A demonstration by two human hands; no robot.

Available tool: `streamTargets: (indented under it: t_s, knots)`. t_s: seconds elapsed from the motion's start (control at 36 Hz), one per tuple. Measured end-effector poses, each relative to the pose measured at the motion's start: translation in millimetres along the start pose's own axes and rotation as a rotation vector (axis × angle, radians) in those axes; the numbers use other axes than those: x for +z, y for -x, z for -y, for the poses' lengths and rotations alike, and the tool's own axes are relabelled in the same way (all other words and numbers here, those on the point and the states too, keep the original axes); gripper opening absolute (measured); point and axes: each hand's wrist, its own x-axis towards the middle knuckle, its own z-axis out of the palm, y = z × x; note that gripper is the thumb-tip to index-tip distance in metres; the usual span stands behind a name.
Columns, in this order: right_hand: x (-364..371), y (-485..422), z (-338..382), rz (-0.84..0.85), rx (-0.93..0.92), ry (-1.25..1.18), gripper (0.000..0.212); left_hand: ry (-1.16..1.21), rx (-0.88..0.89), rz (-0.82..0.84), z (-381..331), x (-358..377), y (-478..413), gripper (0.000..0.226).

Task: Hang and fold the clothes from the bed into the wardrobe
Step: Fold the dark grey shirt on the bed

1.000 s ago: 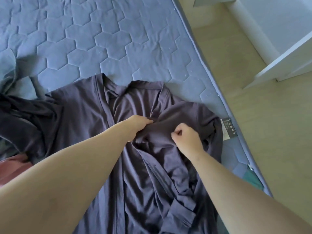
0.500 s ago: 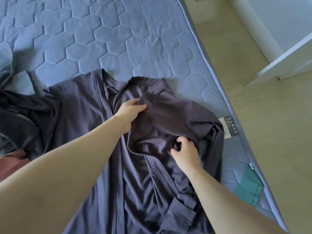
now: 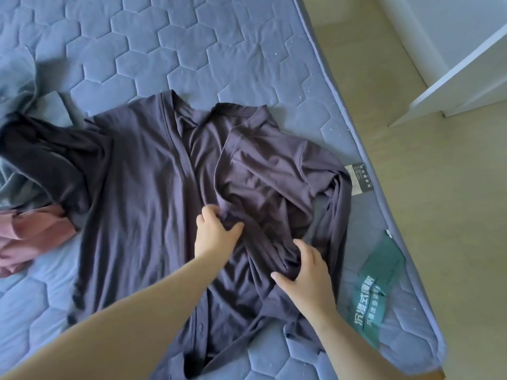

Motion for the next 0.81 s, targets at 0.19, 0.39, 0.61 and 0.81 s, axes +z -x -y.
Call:
streamTargets:
  t_s: [0.19,0.39,0.61,0.81]
  knots:
    - [7.9,48.8,-20.1,0.111,-0.040,0.213,0.043,-0.439,0.098,0.643,48.2,6.8,79.5,0.015]
    - [4.1,61.9,-30.7,-0.160,0.151,-0.218,0.020,-0.565,0.214,0.890,73.7,8.2,122.0,0.049]
    - [-19.1,71.5,-36.8,-0.437,0.238,-0.415,0.026,-0.877,0.560,0.674,81.0,21.8,162.1,0.066]
    - [-50.0,65.9,-23.7,-0.620,0.292,-0.575,0.023,-1.067,0.647,1.053,93.3,17.0,183.2,0.069]
